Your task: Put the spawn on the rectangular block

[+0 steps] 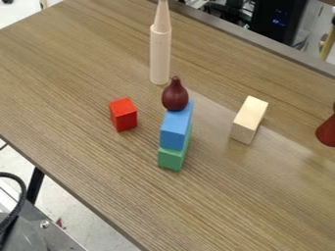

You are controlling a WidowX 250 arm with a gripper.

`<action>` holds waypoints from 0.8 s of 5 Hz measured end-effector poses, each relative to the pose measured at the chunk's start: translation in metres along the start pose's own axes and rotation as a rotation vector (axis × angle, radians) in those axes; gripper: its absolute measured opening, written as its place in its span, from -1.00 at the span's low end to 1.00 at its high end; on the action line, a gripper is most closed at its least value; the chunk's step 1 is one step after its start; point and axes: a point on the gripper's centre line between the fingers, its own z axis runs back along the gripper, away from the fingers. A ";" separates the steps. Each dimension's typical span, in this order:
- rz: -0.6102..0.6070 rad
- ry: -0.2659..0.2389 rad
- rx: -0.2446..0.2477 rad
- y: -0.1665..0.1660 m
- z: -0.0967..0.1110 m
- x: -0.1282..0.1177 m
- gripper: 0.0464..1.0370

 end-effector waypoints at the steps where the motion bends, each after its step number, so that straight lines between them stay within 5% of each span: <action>1: -0.008 0.015 0.026 0.000 -0.009 -0.003 0.93; 2: -0.179 0.106 0.063 -0.015 -0.034 -0.026 0.93; 3: -0.293 0.138 0.113 -0.033 -0.044 -0.049 0.93; 4: -0.365 0.159 0.110 -0.049 -0.050 -0.071 0.93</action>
